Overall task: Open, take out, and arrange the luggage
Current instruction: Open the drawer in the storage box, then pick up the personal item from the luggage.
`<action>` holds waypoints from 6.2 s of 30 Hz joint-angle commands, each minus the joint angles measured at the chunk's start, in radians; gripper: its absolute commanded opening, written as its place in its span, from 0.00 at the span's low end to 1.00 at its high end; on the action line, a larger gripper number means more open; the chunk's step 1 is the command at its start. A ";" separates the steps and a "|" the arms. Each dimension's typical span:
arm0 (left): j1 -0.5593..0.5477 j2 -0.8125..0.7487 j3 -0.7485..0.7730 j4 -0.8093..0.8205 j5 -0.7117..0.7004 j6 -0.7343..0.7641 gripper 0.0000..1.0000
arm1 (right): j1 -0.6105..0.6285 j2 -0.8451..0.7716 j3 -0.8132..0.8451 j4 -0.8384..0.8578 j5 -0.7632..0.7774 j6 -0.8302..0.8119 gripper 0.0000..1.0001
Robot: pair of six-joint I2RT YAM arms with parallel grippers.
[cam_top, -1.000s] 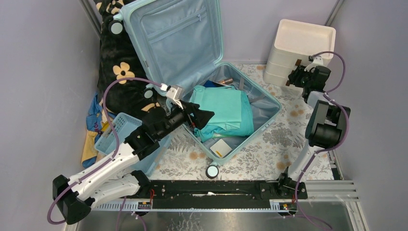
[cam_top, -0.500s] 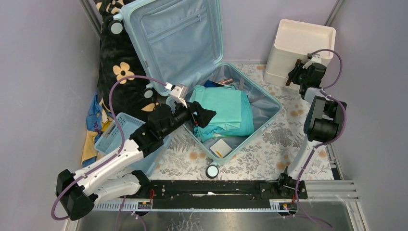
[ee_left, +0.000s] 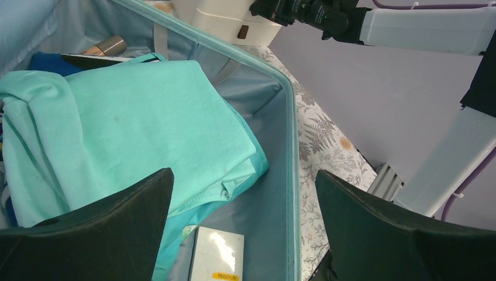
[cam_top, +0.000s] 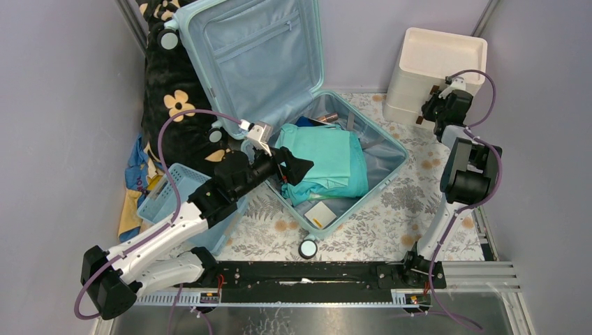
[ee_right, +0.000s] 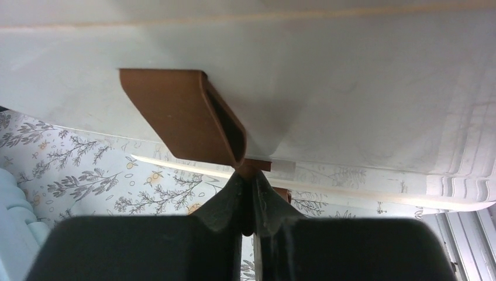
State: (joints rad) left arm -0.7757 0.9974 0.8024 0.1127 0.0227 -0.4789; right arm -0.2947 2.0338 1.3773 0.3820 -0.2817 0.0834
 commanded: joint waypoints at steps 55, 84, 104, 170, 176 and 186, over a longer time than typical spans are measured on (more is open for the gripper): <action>0.065 0.378 0.450 -0.188 0.060 0.196 0.94 | -0.064 -0.745 -0.334 -0.852 -0.980 -0.592 0.82; 0.225 0.781 0.931 -0.489 0.366 0.234 0.78 | -0.009 -0.576 0.010 -1.621 -0.947 -1.415 0.80; 0.318 0.750 0.722 -0.276 0.244 0.166 0.65 | 0.444 -0.409 0.025 -0.426 -0.483 -0.124 0.64; 0.365 0.436 0.404 -0.330 0.094 0.222 0.77 | 0.595 0.364 0.820 -0.972 -0.221 -1.415 0.50; 0.367 0.385 0.360 -0.339 0.080 0.218 0.77 | 0.612 0.386 0.791 -0.997 -0.189 -1.463 0.51; 0.371 0.375 0.381 -0.374 0.077 0.238 0.77 | 0.638 0.536 0.887 -0.933 -0.054 -1.438 0.57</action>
State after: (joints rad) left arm -0.4122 1.3880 1.1641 -0.2504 0.1223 -0.2665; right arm 0.3191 2.4969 2.2066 -0.5667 -0.4068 -1.3499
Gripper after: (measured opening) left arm 0.765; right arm 0.565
